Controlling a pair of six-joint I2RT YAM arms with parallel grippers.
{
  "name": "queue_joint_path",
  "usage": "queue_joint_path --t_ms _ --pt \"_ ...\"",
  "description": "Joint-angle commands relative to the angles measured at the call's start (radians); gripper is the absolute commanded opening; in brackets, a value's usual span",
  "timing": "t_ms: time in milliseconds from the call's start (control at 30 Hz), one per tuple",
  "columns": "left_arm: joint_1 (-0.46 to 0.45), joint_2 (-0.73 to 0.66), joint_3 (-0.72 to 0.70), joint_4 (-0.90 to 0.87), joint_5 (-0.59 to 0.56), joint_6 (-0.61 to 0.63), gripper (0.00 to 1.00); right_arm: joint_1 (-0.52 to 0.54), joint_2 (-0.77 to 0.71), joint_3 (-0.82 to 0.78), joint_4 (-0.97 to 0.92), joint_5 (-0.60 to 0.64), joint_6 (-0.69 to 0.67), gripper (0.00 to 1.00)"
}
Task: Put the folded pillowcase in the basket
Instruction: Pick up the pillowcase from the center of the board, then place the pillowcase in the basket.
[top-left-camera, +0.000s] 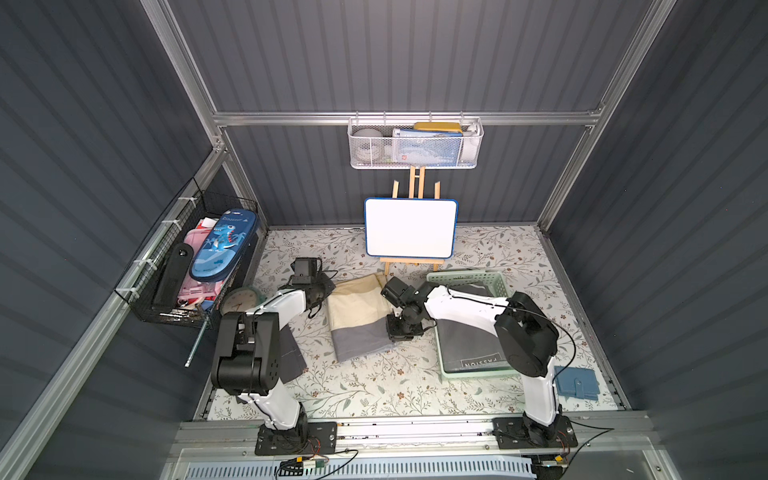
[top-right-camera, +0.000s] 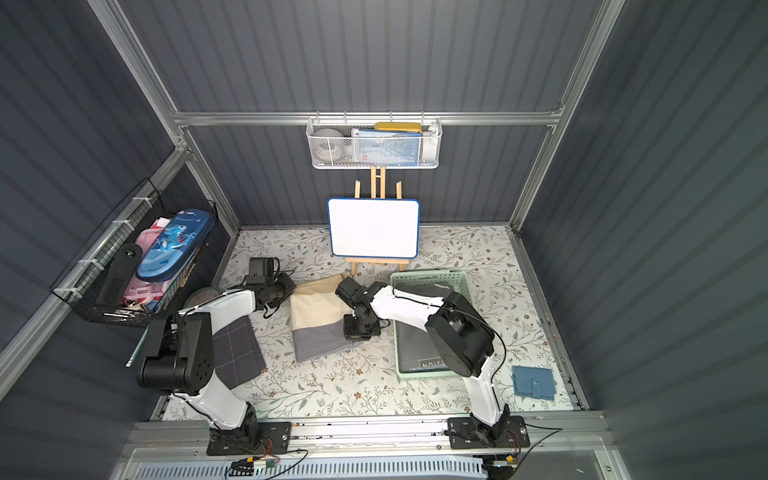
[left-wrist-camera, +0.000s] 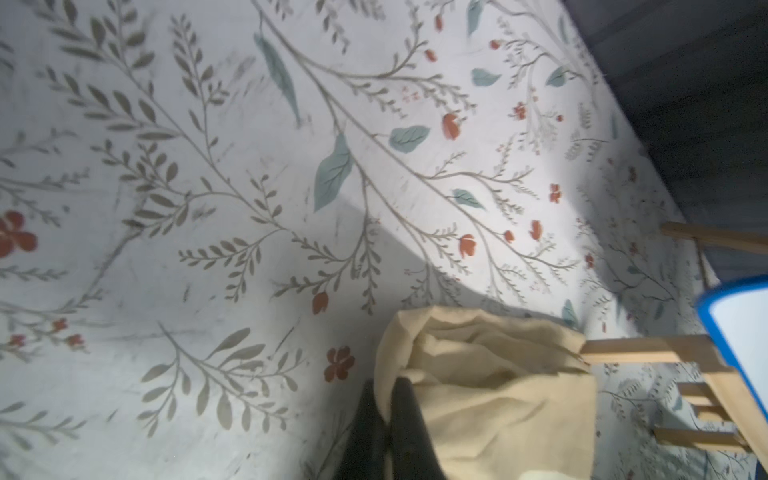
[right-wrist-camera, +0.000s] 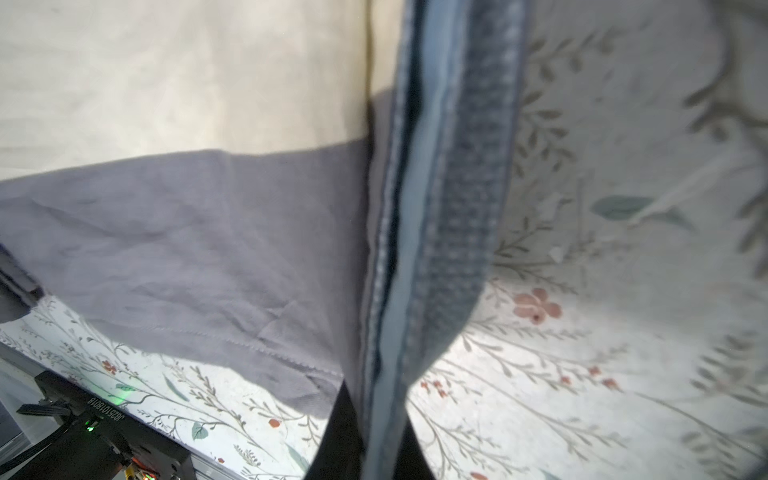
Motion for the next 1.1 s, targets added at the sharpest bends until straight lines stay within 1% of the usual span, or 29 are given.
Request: queue_joint_path --t_ms 0,133,200,367,467,533,600,700,767,867,1067 --pt "-0.021 -0.09 0.013 -0.028 -0.003 0.038 0.05 0.0 -0.09 0.032 -0.065 0.098 -0.035 0.0" --pt "-0.069 -0.131 0.047 -0.05 0.009 0.042 0.03 -0.003 -0.156 0.039 -0.099 0.152 -0.047 0.0" --pt "-0.113 -0.14 0.083 -0.063 0.006 0.039 0.02 -0.006 -0.186 0.044 -0.123 0.172 -0.051 0.0" --pt "-0.219 -0.139 0.225 -0.116 -0.007 0.015 0.02 -0.039 -0.297 0.025 -0.183 0.226 -0.045 0.0" --pt "-0.272 -0.128 0.303 -0.126 0.022 0.009 0.02 -0.068 -0.394 -0.002 -0.25 0.271 -0.045 0.0" --pt "-0.329 -0.097 0.35 -0.116 0.054 0.006 0.02 -0.098 -0.462 -0.037 -0.289 0.305 -0.043 0.0" --pt "-0.425 -0.035 0.415 -0.11 0.063 0.004 0.02 -0.141 -0.534 -0.097 -0.306 0.328 -0.035 0.0" --pt "-0.538 0.074 0.541 -0.113 0.06 0.002 0.02 -0.237 -0.632 -0.176 -0.33 0.315 -0.03 0.0" --pt "-0.583 0.124 0.594 -0.102 0.049 -0.004 0.02 -0.301 -0.689 -0.216 -0.348 0.313 -0.033 0.0" --pt "-0.623 0.19 0.662 -0.093 0.049 -0.016 0.01 -0.381 -0.753 -0.257 -0.38 0.32 -0.042 0.0" --pt "-0.702 0.312 0.729 -0.077 0.076 -0.036 0.01 -0.483 -0.84 -0.322 -0.43 0.339 -0.044 0.0"
